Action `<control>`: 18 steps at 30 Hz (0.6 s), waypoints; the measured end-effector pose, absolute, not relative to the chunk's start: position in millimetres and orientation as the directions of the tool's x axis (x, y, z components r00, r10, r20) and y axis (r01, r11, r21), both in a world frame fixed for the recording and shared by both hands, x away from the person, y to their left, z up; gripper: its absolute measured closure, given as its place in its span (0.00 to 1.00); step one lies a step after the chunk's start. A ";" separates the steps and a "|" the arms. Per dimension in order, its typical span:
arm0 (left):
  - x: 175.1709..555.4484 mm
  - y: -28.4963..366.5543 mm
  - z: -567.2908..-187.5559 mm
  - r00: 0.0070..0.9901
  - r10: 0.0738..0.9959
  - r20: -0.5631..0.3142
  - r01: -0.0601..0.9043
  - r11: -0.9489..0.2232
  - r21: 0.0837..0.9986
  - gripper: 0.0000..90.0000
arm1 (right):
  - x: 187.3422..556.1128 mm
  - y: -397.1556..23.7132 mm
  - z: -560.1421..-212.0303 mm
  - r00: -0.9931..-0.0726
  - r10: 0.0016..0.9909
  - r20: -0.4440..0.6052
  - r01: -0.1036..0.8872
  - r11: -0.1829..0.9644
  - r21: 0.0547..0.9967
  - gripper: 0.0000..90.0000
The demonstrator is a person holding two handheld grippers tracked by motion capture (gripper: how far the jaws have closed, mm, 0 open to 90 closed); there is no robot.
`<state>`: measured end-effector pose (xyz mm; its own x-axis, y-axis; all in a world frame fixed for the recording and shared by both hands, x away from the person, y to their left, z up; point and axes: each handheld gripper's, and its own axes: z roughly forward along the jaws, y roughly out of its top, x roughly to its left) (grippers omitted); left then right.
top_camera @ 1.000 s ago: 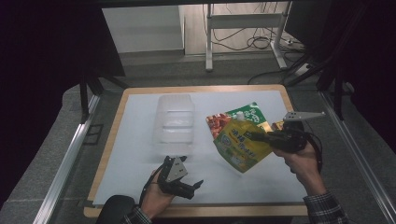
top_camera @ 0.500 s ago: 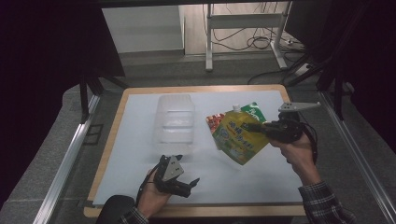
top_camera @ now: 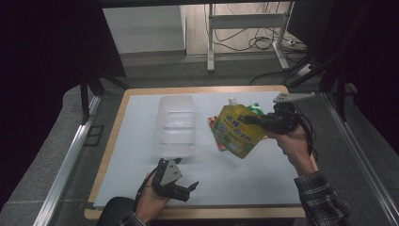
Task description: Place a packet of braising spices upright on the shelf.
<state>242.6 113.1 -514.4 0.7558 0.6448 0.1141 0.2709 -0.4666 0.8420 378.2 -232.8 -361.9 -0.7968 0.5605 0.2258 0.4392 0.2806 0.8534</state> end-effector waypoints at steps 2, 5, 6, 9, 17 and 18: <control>242.3 113.1 -514.5 0.756 0.644 0.116 0.270 -0.469 0.841 0.04 | 379.6 -231.6 -361.3 -0.797 0.561 0.226 0.441 0.282 0.852 0.99; 241.4 112.2 -515.0 0.758 0.642 0.117 0.269 -0.470 0.841 0.04 | 385.9 -226.3 -359.8 -0.800 0.557 0.220 0.434 0.286 0.854 0.99; 241.4 112.0 -515.0 0.759 0.641 0.117 0.268 -0.471 0.840 0.04 | 387.3 -224.9 -359.4 -0.801 0.556 0.220 0.432 0.285 0.855 0.99; 241.2 111.8 -515.2 0.759 0.640 0.120 0.267 -0.474 0.839 0.04 | 391.9 -220.4 -357.5 -0.805 0.554 0.211 0.425 0.290 0.857 0.99; 241.0 112.9 -514.4 0.757 0.643 0.120 0.265 -0.469 0.843 0.04 | 404.3 -208.7 -353.3 -0.814 0.549 0.191 0.405 0.300 0.863 0.99; 241.0 112.9 -514.4 0.757 0.643 0.120 0.265 -0.469 0.843 0.04 | 404.3 -208.7 -353.3 -0.814 0.549 0.191 0.405 0.300 0.863 0.99</control>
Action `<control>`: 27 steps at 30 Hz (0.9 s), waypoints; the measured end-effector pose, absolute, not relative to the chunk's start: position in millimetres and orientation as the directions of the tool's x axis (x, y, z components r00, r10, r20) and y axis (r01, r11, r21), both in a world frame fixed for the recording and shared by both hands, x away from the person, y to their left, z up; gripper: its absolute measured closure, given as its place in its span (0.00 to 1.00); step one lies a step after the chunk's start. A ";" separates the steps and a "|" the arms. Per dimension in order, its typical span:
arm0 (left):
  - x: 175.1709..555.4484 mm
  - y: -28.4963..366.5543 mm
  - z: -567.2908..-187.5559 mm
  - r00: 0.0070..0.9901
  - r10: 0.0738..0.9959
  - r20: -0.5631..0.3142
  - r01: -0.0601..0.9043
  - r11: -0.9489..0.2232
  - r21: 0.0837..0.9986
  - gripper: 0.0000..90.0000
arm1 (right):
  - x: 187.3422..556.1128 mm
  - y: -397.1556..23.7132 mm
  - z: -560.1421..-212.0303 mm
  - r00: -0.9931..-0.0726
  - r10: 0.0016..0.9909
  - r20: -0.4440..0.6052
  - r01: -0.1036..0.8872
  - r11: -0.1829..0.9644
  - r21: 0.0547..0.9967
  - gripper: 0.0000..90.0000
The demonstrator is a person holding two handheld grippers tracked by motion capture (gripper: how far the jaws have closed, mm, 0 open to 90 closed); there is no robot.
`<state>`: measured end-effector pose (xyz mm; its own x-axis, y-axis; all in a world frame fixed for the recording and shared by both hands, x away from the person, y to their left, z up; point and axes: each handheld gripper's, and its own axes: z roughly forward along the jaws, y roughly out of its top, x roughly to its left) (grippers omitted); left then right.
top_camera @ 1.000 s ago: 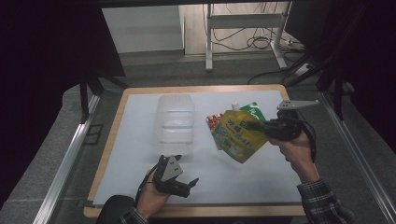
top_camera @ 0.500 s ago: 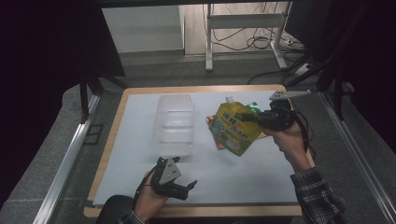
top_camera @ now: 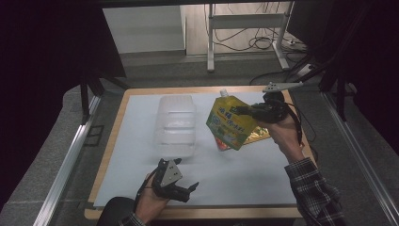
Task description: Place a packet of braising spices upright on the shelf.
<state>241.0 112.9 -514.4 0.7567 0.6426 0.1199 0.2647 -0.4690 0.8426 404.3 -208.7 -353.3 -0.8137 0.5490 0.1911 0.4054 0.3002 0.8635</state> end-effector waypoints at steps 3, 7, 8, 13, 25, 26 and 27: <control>241.0 113.0 -514.1 0.758 0.642 0.118 0.265 -0.467 0.843 0.04 | 410.3 -203.3 -351.3 -0.815 0.548 0.191 0.404 0.300 0.864 0.99; 241.0 113.4 -513.9 0.758 0.642 0.116 0.265 -0.465 0.845 0.04 | 417.6 -197.2 -348.9 -0.816 0.546 0.189 0.400 0.297 0.867 0.99; 241.0 113.4 -513.9 0.758 0.642 0.116 0.265 -0.465 0.845 0.04 | 417.6 -197.2 -348.9 -0.816 0.546 0.189 0.400 0.297 0.867 0.99; 240.9 112.8 -514.1 0.760 0.639 0.115 0.263 -0.465 0.845 0.04 | 427.9 -186.4 -346.7 -0.818 0.545 0.186 0.399 0.305 0.865 0.99; 241.0 113.2 -514.0 0.761 0.639 0.113 0.263 -0.462 0.847 0.04 | 443.0 -173.8 -348.3 -0.820 0.541 0.187 0.399 0.306 0.865 0.99; 241.0 113.2 -514.0 0.761 0.639 0.113 0.263 -0.462 0.847 0.04 | 443.0 -173.8 -348.3 -0.820 0.541 0.187 0.399 0.306 0.865 0.99; 241.0 113.0 -514.0 0.762 0.638 0.113 0.262 -0.463 0.847 0.04 | 445.3 -172.5 -348.7 -0.821 0.540 0.184 0.395 0.305 0.867 0.99</control>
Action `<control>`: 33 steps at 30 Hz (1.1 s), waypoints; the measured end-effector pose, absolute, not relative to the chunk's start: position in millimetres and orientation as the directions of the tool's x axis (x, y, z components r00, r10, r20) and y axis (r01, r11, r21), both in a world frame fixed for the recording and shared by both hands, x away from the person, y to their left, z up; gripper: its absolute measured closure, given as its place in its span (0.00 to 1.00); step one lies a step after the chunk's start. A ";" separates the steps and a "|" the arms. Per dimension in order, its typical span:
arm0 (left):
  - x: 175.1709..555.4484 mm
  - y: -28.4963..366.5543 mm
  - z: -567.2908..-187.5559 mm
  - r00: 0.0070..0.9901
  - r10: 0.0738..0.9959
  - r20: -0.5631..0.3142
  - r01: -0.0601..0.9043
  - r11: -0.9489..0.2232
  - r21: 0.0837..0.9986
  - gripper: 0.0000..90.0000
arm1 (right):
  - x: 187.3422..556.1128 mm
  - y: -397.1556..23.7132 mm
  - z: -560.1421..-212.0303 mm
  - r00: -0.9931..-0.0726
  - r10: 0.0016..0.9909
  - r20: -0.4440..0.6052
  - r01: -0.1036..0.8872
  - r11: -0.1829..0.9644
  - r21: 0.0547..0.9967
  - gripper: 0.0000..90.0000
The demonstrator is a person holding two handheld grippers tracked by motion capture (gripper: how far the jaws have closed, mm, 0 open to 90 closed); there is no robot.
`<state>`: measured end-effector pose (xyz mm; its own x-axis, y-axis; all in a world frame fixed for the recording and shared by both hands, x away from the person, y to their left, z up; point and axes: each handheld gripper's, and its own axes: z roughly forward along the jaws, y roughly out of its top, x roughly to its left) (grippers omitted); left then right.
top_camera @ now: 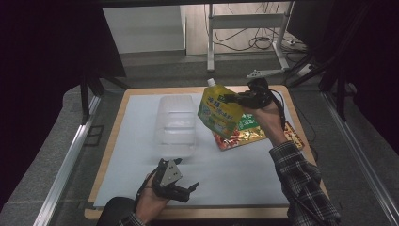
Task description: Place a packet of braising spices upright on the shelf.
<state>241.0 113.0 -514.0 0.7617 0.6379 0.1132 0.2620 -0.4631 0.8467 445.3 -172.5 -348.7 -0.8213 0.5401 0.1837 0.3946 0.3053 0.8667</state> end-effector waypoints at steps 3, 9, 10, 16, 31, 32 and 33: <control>241.0 113.0 -514.1 0.762 0.638 0.113 0.262 -0.463 0.847 0.04 | 447.6 -171.5 -348.6 -0.819 0.543 0.184 0.396 0.303 0.867 0.99; 241.2 113.3 -513.9 0.763 0.638 0.108 0.263 -0.458 0.849 0.04 | 457.2 -166.2 -348.4 -0.820 0.540 0.187 0.392 0.293 0.872 0.99; 241.3 113.3 -513.9 0.763 0.637 0.108 0.263 -0.458 0.849 0.04 | 458.5 -165.2 -348.4 -0.820 0.540 0.189 0.393 0.293 0.872 0.99; 241.3 113.1 -514.2 0.765 0.635 0.106 0.263 -0.459 0.848 0.04 | 467.3 -158.6 -349.8 -0.821 0.537 0.194 0.391 0.282 0.876 0.99; 241.4 112.4 -514.5 0.773 0.627 0.100 0.263 -0.459 0.848 0.04 | 490.5 -135.7 -349.3 -0.822 0.533 0.199 0.387 0.267 0.883 0.99; 241.5 112.5 -514.5 0.773 0.627 0.100 0.263 -0.460 0.848 0.04 | 493.2 -132.4 -349.0 -0.823 0.533 0.198 0.385 0.265 0.884 0.99; 241.5 112.5 -514.5 0.773 0.627 0.099 0.263 -0.459 0.848 0.04 | 494.7 -130.8 -348.9 -0.823 0.532 0.199 0.384 0.262 0.885 0.99</control>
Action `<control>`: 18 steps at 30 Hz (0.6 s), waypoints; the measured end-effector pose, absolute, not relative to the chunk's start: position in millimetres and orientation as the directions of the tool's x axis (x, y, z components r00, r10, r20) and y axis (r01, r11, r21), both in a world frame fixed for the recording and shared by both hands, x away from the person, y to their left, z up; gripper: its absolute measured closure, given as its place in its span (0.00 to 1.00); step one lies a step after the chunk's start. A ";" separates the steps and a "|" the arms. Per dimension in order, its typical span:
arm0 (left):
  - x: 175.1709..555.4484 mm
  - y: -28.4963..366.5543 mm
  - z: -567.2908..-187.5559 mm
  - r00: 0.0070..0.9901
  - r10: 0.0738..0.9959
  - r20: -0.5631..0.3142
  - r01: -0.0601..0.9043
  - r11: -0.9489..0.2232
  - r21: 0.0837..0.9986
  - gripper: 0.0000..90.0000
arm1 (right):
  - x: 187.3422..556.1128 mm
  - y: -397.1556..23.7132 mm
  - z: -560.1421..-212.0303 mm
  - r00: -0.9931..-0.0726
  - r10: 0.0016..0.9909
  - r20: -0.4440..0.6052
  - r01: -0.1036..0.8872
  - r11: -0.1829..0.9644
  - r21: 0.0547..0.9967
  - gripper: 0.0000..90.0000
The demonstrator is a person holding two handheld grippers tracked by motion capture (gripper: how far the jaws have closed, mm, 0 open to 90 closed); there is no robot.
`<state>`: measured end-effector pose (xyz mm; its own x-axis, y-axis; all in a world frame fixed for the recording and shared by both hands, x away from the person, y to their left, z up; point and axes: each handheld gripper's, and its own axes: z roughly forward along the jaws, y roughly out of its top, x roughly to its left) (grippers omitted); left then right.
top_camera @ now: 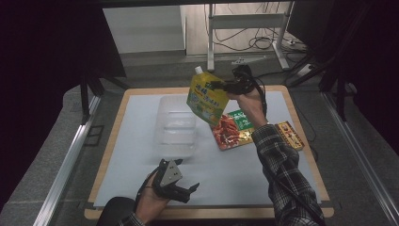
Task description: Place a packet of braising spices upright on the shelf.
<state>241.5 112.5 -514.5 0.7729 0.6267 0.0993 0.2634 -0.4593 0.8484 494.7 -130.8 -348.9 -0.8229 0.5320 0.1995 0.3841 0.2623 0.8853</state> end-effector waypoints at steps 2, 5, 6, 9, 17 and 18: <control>241.6 112.6 -514.5 0.773 0.627 0.099 0.264 -0.459 0.849 0.04 | 496.2 -129.3 -348.8 -0.823 0.531 0.199 0.382 0.260 0.887 0.99; 241.6 113.1 -514.3 0.774 0.626 0.096 0.265 -0.457 0.849 0.04 | 501.7 -122.4 -348.1 -0.826 0.526 0.201 0.379 0.255 0.889 0.99; 241.6 113.1 -514.3 0.774 0.626 0.096 0.265 -0.457 0.849 0.04 | 501.7 -122.4 -348.1 -0.826 0.526 0.201 0.379 0.255 0.889 0.99; 241.5 113.0 -514.2 0.774 0.626 0.094 0.265 -0.455 0.851 0.04 | 507.1 -114.0 -347.6 -0.829 0.522 0.200 0.375 0.255 0.891 0.99; 241.5 113.4 -513.9 0.775 0.626 0.090 0.265 -0.451 0.852 0.04 | 517.0 -99.5 -347.8 -0.833 0.519 0.195 0.366 0.251 0.896 0.99; 241.5 113.4 -513.9 0.775 0.626 0.090 0.265 -0.451 0.852 0.04 | 517.0 -99.5 -347.8 -0.833 0.519 0.195 0.366 0.251 0.896 0.99</control>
